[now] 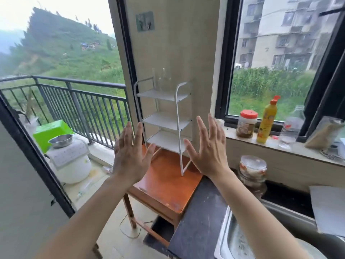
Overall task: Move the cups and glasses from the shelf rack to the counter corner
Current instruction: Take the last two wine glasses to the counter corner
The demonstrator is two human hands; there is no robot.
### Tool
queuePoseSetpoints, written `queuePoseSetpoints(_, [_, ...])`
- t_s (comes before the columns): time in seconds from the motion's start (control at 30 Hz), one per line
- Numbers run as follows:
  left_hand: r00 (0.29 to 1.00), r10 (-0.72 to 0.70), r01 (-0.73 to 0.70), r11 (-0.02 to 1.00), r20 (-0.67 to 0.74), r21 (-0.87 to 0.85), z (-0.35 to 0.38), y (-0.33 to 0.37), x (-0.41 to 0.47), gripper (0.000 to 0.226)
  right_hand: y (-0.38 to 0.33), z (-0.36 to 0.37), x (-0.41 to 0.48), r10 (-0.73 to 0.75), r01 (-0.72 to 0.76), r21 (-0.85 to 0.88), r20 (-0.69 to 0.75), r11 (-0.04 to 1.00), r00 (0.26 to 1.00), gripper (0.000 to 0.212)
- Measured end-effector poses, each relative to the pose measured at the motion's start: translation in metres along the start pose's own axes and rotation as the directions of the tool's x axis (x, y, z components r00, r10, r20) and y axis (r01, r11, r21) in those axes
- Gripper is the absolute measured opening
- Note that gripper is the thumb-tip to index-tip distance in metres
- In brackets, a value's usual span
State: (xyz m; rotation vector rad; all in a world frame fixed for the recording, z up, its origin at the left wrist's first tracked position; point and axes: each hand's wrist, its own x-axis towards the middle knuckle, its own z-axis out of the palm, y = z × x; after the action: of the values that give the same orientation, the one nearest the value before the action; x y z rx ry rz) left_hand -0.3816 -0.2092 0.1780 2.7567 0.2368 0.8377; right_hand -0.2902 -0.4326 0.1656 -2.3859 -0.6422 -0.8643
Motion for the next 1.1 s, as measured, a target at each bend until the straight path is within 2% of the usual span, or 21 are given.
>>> queuePoseSetpoints(0.3, [0.995, 0.018, -0.032, 0.989, -0.101, -0.143, 0.036, -0.053, 0.163, 0.080, -0.004, 0.081, 0.151, -0.056, 0.055, -0.029, -0.030, 0.998, 0.998, 0.078])
queuePoseSetpoints(0.47, [0.986, 0.088, -0.123, 0.959, -0.145, -0.257, 0.070, -0.098, 0.255, 0.078, -0.015, 0.128, 0.225, -0.037, 0.032, -0.058, -0.092, 0.998, 0.995, 0.077])
queuePoseSetpoints(0.63, [0.975, 0.182, -0.219, 0.878, -0.127, -0.425, 0.097, -0.136, 0.353, 0.074, -0.028, 0.170, 0.306, 0.085, -0.088, -0.009, -0.176, 0.996, 0.981, 0.076])
queuePoseSetpoints(0.83, [0.987, 0.161, -0.137, 0.751, -0.022, -0.646, 0.119, -0.145, 0.458, 0.079, -0.024, 0.219, 0.383, 0.280, -0.275, 0.050, -0.156, 0.960, 0.947, 0.080])
queuePoseSetpoints(1.1, [0.979, 0.176, -0.064, 0.745, 0.102, -0.664, 0.176, -0.132, 0.525, 0.071, 0.000, 0.265, 0.432, 0.409, -0.405, 0.105, -0.023, 0.909, 0.912, 0.089])
